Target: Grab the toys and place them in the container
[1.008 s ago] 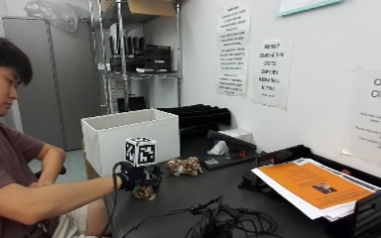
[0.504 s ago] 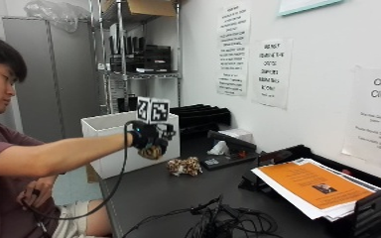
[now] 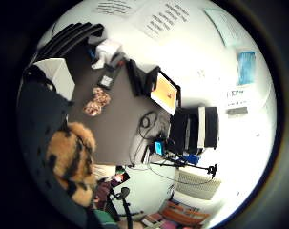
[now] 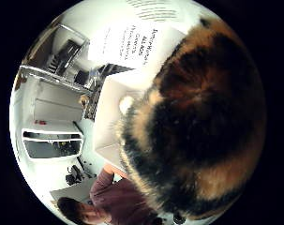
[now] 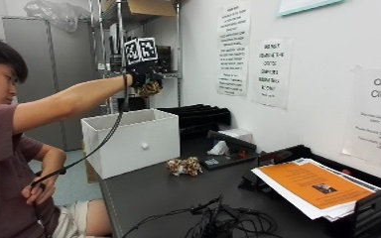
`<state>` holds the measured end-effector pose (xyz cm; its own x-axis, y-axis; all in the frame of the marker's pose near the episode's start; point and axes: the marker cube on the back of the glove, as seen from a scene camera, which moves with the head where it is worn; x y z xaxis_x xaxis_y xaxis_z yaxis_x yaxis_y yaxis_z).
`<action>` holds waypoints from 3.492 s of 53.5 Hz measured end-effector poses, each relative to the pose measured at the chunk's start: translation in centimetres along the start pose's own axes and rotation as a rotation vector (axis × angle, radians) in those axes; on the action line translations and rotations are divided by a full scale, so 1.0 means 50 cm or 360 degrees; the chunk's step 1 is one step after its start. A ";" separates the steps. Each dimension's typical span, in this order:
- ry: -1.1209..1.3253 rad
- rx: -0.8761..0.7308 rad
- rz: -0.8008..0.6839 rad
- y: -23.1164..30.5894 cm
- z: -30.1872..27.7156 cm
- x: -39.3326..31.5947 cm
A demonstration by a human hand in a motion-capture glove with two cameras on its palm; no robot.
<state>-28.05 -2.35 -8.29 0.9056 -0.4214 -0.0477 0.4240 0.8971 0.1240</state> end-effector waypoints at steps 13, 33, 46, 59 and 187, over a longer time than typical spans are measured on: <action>-0.0069 0.0011 -0.0214 -0.125 0.033 -0.231; -0.0048 -0.0289 -0.0246 -0.158 0.124 -0.315; 0.0037 -0.0443 -0.0212 -0.146 0.140 -0.285; 0.0064 -0.0457 -0.0201 -0.130 0.106 -0.207; -0.0122 -0.0014 -0.0020 -0.060 0.095 0.080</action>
<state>-25.76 -7.35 -4.16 0.8969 -0.4415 0.0267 0.4360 0.8926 0.1149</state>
